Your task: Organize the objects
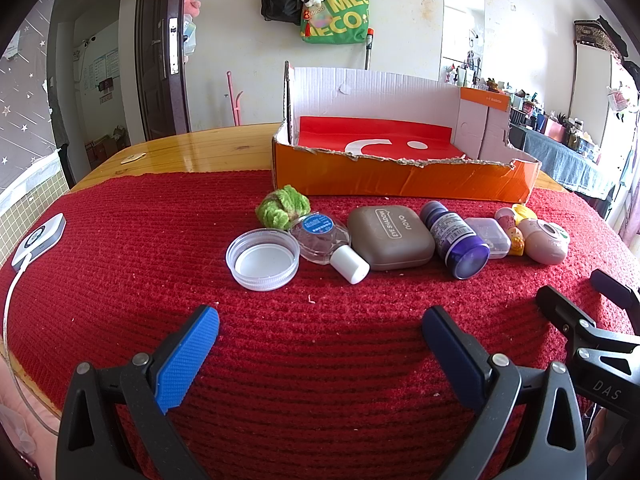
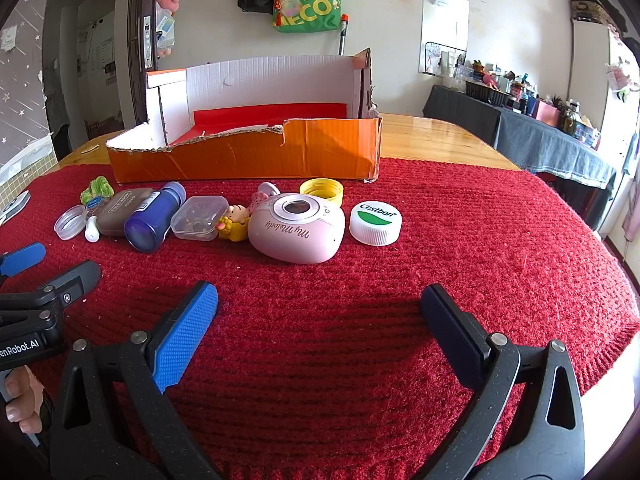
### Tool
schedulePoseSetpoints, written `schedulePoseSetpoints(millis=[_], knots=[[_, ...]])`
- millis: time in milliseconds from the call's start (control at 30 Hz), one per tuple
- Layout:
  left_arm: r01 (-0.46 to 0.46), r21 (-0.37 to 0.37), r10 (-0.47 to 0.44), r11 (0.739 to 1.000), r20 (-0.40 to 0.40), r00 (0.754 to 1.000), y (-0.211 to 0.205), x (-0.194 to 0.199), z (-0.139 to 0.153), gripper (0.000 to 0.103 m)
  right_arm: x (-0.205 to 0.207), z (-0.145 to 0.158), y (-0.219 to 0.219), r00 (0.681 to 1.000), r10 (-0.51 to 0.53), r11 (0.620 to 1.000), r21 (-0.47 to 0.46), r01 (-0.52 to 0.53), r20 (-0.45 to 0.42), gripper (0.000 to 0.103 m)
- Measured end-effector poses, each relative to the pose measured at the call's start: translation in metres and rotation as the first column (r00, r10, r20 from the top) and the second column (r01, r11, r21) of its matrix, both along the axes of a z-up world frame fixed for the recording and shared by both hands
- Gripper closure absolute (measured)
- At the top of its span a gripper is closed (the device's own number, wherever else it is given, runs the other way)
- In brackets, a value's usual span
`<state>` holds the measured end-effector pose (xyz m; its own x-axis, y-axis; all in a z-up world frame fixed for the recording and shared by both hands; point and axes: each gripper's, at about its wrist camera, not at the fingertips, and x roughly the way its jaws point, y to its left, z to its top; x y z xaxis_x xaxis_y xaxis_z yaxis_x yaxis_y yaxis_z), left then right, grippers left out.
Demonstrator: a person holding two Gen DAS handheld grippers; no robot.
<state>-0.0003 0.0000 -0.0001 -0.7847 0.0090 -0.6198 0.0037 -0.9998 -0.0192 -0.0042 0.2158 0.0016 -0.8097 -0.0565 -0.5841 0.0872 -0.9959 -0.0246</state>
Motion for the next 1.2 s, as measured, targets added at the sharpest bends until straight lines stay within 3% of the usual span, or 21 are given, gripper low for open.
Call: schedulePoseSetpoints(millis=[967, 1200], knots=[[0.042, 0.018, -0.043, 0.999, 0.037, 0.998, -0.009, -0.004, 0.006, 0.0, -0.002, 0.001, 0.001, 1.0, 0.017, 1.0, -0.007, -0.017, 0.017, 0.0], [0.037, 0.041, -0.04, 0.998, 0.063, 0.997, -0.028, -0.01, 0.017, 0.0, -0.002, 0.017, 0.012, 1.0, 0.007, 1.0, -0.03, -0.008, -0.022, 0.0]])
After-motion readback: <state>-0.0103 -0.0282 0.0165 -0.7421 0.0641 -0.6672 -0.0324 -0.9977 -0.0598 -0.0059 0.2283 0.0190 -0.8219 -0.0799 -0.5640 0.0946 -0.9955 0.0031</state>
